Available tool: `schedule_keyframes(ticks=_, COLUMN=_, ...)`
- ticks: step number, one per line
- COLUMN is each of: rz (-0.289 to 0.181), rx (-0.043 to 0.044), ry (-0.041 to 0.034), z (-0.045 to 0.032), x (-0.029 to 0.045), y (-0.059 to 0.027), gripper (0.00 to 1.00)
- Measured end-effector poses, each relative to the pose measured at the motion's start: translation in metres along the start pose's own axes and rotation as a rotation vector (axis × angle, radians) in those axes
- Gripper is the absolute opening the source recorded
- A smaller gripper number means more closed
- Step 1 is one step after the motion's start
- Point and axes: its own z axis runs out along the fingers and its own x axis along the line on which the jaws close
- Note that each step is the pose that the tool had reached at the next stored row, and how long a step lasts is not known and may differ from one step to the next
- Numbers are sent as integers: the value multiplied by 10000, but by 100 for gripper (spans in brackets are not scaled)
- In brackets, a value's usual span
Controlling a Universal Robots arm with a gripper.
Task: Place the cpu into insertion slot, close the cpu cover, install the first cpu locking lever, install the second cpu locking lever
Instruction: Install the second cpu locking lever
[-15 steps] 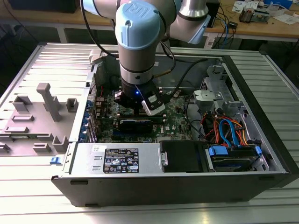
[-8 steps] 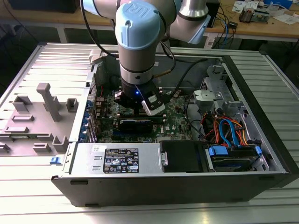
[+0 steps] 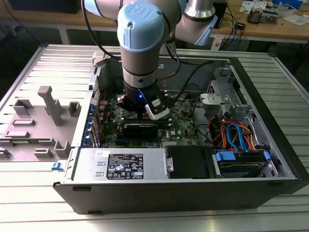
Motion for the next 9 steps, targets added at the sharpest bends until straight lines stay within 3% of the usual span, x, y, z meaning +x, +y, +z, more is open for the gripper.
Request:
schedule_keyframes(ticks=3, rz=7, rx=-118, ry=-6, z=4, x=17, y=1, gripper=11)
schedule_keyframes(ticks=9, rz=6, rx=-132, ry=-7, z=23, x=25, y=-3, gripper=11)
